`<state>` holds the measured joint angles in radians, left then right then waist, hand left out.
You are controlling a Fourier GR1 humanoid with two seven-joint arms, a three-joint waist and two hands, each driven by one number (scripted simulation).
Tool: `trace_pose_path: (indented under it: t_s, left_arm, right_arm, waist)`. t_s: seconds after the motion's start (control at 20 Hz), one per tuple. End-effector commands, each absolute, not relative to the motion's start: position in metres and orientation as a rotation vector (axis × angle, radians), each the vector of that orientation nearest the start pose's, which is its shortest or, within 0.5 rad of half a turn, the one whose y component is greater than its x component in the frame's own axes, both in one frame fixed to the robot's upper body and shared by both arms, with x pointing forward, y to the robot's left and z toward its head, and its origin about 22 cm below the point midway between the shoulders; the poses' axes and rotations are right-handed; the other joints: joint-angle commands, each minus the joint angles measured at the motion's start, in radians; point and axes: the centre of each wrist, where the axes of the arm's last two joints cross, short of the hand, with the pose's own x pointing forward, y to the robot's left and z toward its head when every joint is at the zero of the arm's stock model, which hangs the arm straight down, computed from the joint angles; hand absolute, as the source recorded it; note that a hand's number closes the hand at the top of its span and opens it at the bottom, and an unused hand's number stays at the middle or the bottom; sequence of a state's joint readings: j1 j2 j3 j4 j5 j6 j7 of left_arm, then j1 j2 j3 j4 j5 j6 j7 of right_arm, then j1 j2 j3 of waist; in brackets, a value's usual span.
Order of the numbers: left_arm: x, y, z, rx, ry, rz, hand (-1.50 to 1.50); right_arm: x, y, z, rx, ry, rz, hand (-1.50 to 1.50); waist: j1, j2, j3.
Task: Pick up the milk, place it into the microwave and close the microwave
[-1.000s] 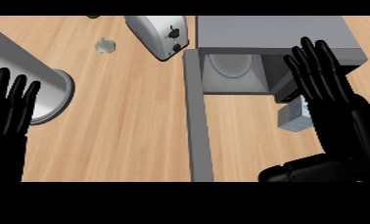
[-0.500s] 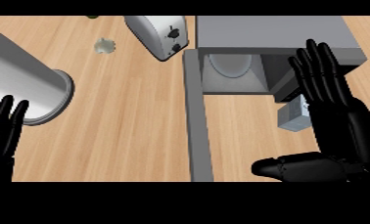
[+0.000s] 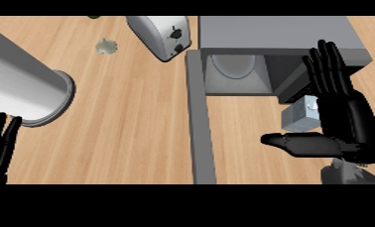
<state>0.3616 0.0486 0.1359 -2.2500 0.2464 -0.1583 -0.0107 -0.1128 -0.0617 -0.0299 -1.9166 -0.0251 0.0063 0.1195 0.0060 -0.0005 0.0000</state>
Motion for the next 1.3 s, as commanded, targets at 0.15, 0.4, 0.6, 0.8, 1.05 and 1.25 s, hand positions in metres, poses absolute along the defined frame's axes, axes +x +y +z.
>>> trace_pose_path:
  t_s: [0.15, 0.4, 0.6, 0.8, 1.05, 1.25]
  left_arm:
    - [0.115, 0.291, 0.121, -0.025, -1.959, 0.071, -1.5]
    - [0.109, 0.293, 0.115, -0.021, -1.952, 0.065, -1.5]
    - [0.101, 0.282, 0.089, -0.035, -1.955, 0.071, -1.5]
    - [0.108, 0.283, 0.1, -0.009, -1.966, 0.061, -1.5]
    - [0.105, 0.29, 0.089, -0.034, -1.964, 0.081, -1.5]
    - [0.097, 0.294, 0.091, -0.034, -1.974, 0.073, -1.5]
  right_arm:
    - [0.268, -0.252, 0.078, -0.076, -1.844, 0.028, -1.5]
    - [0.251, -0.282, 0.04, -0.137, -1.811, -0.016, -1.5]
    - [0.251, -0.31, 0.02, -0.148, -1.806, -0.029, -1.5]
    - [0.238, -0.331, 0.004, -0.167, -1.8, -0.024, -1.5]
    - [0.236, -0.336, -0.01, -0.187, -1.76, -0.013, -1.5]
    - [0.236, -0.334, -0.024, -0.161, -1.781, 0.02, -1.5]
  waist:
    - [0.003, 0.0, 0.0]
    - [0.001, 0.0, 0.0]
    - [0.002, 0.0, 0.0]
    - [-0.002, 0.0, 0.0]
    - [0.0, 0.0, 0.0]
    - [0.0, -0.001, 0.0]
